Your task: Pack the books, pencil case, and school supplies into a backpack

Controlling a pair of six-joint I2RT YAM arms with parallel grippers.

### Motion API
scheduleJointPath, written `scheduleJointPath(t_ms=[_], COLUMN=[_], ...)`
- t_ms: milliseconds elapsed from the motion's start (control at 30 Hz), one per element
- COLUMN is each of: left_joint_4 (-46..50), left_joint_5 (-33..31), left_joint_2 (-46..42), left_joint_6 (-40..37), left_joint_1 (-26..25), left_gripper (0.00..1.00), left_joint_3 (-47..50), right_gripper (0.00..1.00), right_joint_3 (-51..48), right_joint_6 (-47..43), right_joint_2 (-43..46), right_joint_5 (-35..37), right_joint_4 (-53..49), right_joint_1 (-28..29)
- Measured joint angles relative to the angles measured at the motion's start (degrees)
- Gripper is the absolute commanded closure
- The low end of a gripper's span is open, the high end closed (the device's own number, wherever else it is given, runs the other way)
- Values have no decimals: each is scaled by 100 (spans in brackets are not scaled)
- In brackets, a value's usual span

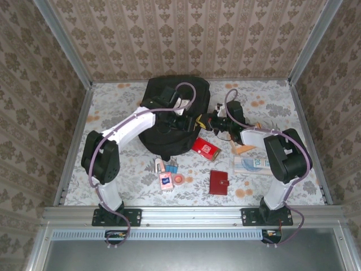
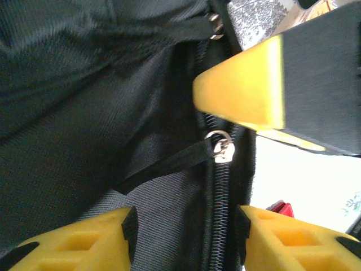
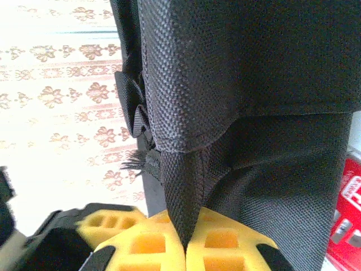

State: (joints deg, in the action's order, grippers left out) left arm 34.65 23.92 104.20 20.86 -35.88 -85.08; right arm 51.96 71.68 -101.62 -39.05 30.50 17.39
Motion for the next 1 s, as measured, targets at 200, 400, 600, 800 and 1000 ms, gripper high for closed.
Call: scheduleJointPath(t_ms=[200,400,600,800,1000], left_joint_4=[-951,-2256,-3143,-3985,-4787], left_joint_5=[629,1176,1488,1663,1797], left_joint_2=[-2,-136,-173,-170,-96], left_joint_6=[1099,2245,3071,3729,4266], left_joint_1=[354,623,741,743,741], left_gripper=[42,42,42,43,49], left_joint_3=[901,1646,1851,2050,2135], right_gripper=[100,100,100,100,100], right_joint_3=[-223,-420,-459,-459,-459], right_joint_6=[538,1029,1276,1399,1423], right_joint_2=[-216,-496,-542,-542,-542], right_joint_5=[-111,-175,-181,-197,-199], right_joint_4=[841,1657,2149,2356,2380], right_joint_1=[2,-2,-2,2,26])
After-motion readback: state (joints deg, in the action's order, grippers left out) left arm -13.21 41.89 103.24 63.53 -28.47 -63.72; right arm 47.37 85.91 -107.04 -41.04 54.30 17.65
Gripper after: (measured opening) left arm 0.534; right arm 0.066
